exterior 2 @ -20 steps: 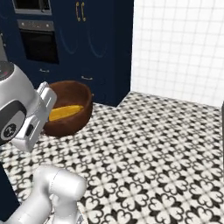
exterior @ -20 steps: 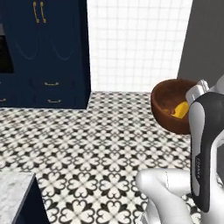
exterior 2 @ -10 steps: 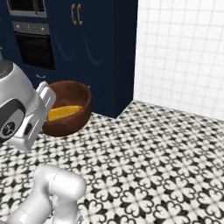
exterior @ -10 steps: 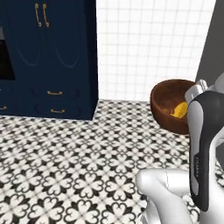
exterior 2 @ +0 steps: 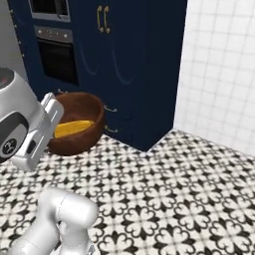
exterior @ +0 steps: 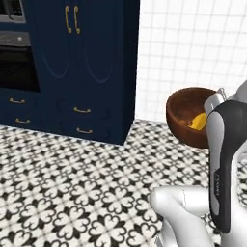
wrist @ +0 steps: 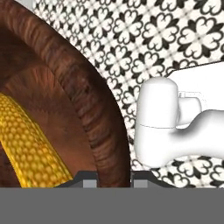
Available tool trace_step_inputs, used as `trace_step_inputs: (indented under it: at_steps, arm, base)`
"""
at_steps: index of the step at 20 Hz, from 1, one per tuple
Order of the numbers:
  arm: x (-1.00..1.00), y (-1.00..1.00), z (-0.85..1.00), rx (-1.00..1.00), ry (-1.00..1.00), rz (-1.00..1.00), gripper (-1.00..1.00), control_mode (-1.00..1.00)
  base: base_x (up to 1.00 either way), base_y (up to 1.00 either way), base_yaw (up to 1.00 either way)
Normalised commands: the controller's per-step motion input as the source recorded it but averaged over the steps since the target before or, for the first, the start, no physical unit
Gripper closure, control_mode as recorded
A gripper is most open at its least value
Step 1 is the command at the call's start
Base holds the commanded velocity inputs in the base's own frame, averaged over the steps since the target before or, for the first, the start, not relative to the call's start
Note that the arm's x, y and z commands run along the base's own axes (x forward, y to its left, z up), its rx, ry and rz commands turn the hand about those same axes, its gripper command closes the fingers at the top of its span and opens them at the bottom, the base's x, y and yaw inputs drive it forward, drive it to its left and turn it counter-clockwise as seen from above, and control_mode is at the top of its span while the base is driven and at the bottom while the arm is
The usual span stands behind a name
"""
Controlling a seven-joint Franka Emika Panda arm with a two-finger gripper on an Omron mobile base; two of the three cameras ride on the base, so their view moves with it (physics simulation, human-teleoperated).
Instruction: Pick the chicken drumstick and corn from their plates and place them in the bowl. Then put the bowl in the fridge.
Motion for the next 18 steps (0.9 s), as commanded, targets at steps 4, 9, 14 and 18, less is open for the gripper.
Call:
trace_step_inputs:
  at_steps: [4,9,14,18]
  arm:
    - [0.00,0.00,0.00,0.00,0.00,0.00,1.00,1.00]
    - [0.00,0.00,0.00,0.00,0.00,0.00,1.00,1.00]
    - [0.00,0.00,0.00,0.00,0.00,0.00,1.00,1.00]
    - [0.00,0.00,0.00,0.00,0.00,0.00,1.00,1.00]
  base:
    - [1.00,-0.06,0.66]
    - [0.46,-0.01,0.93]
    - [0.01,0.00,1.00]
    - [0.00,0.00,1.00]
